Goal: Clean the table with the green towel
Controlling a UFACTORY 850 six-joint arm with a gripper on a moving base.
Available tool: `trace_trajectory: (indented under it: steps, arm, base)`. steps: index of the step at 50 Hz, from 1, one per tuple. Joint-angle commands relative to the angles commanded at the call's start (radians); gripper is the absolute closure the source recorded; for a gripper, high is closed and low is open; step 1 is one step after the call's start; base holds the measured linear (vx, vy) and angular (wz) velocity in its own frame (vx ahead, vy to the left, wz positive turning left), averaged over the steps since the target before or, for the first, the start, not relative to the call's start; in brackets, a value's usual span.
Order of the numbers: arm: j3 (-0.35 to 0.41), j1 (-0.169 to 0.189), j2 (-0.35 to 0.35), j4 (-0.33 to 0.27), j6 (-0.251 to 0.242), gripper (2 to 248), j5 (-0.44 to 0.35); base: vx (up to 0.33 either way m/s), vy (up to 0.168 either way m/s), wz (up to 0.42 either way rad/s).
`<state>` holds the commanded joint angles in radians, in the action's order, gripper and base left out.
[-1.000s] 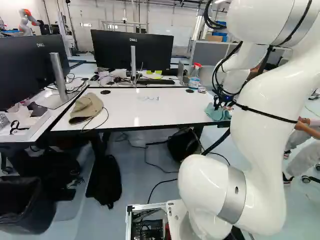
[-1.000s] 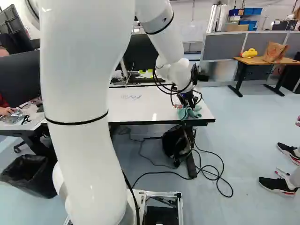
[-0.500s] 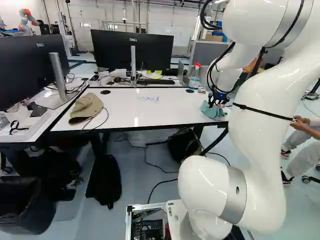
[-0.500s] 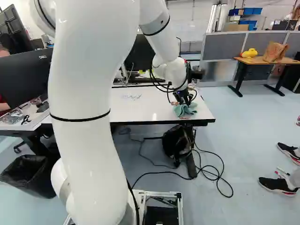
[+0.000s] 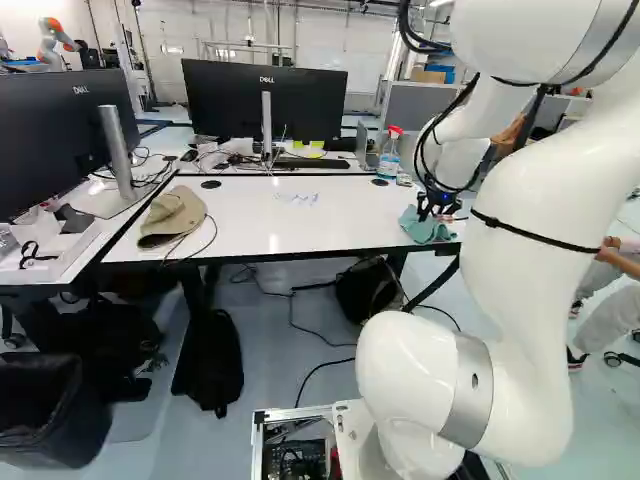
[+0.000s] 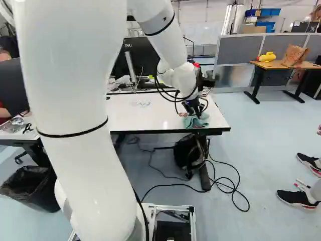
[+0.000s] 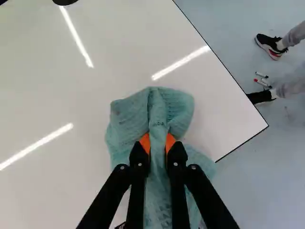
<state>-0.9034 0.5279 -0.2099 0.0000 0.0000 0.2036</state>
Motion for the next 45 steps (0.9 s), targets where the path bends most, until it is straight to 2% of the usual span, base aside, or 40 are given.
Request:
trace_trajectory:
  steps: [27,45]
  arm:
    - [0.105,0.063,0.092,0.000,0.000,197,0.000]
    - [0.058,0.112,0.050,0.000,0.000,197,0.000]
  base:
    - [0.000,0.000,0.000]
    - [0.000,0.000,0.000]
